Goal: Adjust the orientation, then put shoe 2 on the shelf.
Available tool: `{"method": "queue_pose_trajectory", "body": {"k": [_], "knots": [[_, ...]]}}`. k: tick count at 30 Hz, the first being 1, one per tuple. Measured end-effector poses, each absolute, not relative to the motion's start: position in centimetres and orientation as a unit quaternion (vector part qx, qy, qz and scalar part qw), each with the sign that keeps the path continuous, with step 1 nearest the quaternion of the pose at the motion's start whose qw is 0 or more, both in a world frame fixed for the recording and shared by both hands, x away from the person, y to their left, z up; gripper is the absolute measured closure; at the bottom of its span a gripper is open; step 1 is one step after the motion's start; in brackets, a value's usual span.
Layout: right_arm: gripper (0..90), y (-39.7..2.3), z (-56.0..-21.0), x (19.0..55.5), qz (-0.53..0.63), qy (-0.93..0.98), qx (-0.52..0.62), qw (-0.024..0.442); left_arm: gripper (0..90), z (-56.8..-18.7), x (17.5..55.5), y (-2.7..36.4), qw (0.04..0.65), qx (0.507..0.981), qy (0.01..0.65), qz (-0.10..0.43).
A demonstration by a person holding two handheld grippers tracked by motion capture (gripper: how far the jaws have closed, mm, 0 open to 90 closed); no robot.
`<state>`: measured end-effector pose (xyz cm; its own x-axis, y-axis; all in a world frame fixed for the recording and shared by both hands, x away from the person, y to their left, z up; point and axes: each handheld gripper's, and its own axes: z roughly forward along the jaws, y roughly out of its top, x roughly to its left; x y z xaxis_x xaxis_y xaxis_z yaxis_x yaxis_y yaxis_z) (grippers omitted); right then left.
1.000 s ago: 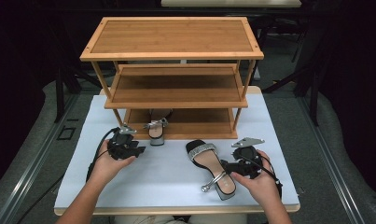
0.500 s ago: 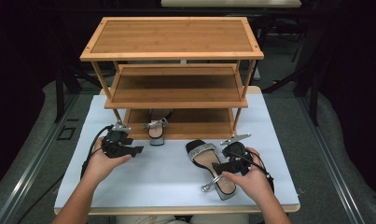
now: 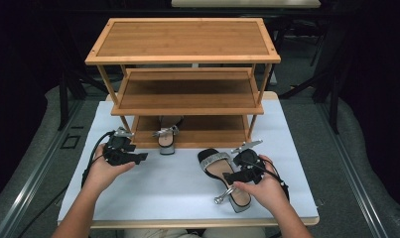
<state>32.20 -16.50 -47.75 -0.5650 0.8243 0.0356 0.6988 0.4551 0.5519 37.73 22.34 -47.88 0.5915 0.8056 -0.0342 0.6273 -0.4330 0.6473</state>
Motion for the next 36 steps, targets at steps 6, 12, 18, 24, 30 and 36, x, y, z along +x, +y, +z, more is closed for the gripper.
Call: {"method": "queue_pose_trajectory", "body": {"k": [6,12,18,24,30,36], "knots": [[31.6,-16.0,-48.5,32.5,0.232,0.856,0.445,0.122,40.5,-47.6,37.7,22.4,0.321,0.833,0.427,0.144],[29.7,-15.7,-48.6,33.0,0.212,0.859,0.451,0.117,40.5,-47.6,37.7,22.3,0.321,0.833,0.428,0.141],[31.0,-15.3,-48.9,33.5,0.187,0.862,0.464,0.085,40.5,-47.7,37.7,22.3,0.322,0.833,0.427,0.138],[32.0,-14.8,-49.5,33.8,0.163,0.865,0.468,0.071,40.5,-47.7,37.7,22.3,0.324,0.832,0.429,0.137],[33.7,-14.6,-49.5,33.9,0.156,0.864,0.474,0.064,40.5,-47.9,37.8,22.5,0.324,0.831,0.432,0.136],[34.6,-14.1,-49.6,33.8,0.131,0.869,0.474,0.048,40.5,-47.9,37.9,22.4,0.324,0.831,0.432,0.134]]}}
